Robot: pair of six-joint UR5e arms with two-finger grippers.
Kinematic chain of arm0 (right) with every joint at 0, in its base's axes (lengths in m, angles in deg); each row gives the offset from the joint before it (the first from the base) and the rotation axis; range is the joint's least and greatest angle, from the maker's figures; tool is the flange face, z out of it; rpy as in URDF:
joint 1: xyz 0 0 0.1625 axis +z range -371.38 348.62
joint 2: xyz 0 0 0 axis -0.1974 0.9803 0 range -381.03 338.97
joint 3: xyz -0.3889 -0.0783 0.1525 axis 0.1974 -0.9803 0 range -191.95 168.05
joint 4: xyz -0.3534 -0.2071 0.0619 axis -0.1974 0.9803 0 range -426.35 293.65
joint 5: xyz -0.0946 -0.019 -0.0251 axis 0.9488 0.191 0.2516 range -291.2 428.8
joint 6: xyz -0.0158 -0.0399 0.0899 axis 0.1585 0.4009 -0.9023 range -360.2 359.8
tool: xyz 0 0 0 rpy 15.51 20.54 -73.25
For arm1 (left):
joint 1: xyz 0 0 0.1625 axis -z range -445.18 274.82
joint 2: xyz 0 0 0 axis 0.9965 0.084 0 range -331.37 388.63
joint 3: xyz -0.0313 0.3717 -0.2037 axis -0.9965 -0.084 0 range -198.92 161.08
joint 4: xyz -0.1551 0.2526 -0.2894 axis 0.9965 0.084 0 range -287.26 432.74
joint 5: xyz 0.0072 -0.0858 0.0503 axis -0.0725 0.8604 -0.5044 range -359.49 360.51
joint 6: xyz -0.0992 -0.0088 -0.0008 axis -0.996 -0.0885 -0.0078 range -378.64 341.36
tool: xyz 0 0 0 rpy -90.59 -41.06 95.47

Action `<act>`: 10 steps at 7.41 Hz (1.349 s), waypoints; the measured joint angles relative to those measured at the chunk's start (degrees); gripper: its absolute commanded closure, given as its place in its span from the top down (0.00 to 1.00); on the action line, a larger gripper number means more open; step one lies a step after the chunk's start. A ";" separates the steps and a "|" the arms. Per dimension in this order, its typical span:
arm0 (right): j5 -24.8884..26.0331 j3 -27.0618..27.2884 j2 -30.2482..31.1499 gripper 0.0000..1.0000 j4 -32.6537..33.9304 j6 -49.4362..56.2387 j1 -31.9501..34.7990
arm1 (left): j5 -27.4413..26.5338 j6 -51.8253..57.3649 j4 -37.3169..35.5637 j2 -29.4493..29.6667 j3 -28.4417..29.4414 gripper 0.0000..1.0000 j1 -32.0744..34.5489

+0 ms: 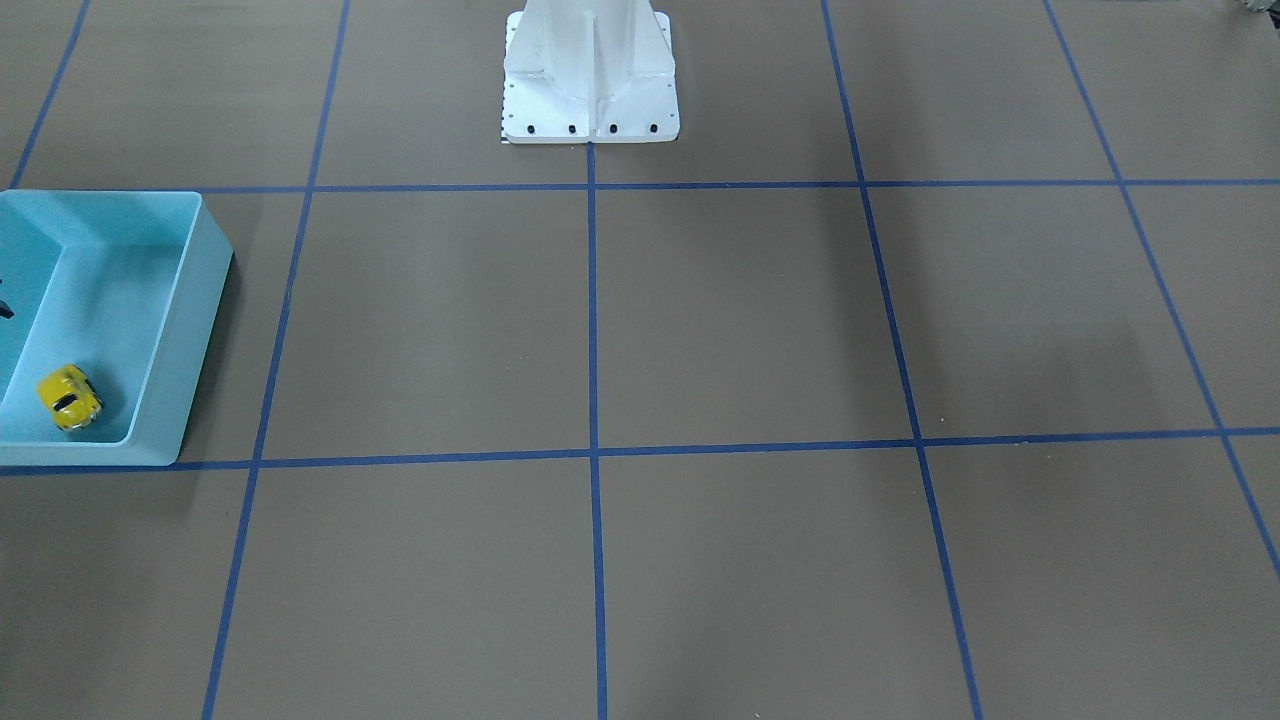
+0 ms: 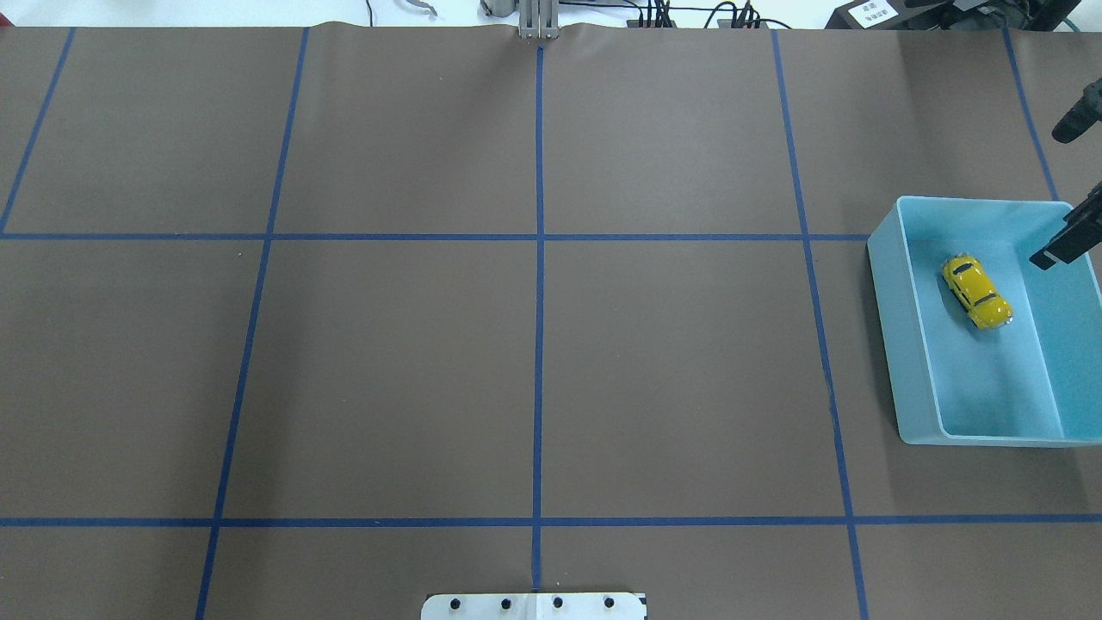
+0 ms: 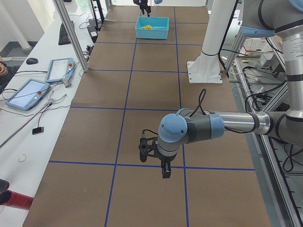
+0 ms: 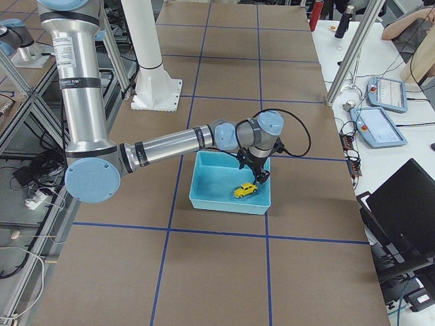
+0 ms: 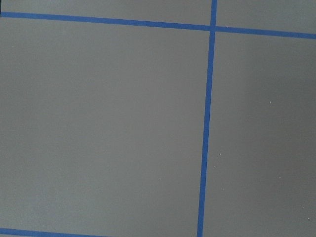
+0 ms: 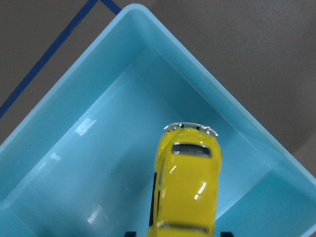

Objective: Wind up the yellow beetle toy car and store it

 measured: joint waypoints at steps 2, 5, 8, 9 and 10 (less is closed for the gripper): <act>0.11 0.04 -0.38 1.00 -0.04 -0.90 0.29 | 0.00 0.00 -0.07 -0.04 0.23 1.00 0.00; 0.60 -9.79 -4.65 1.00 0.05 -2.03 10.16 | 0.00 0.00 0.05 0.00 0.25 1.00 0.00; 0.83 -15.42 -6.53 1.00 -0.09 -21.38 16.04 | 0.06 0.00 0.26 0.06 0.36 1.00 -0.10; 0.87 -15.57 -6.46 1.00 -0.09 -26.44 16.59 | 0.08 0.00 0.41 0.09 0.35 1.00 -0.14; 0.88 -15.78 -5.95 1.00 -0.08 -28.25 16.97 | 0.08 0.02 0.51 0.11 0.31 1.00 -0.16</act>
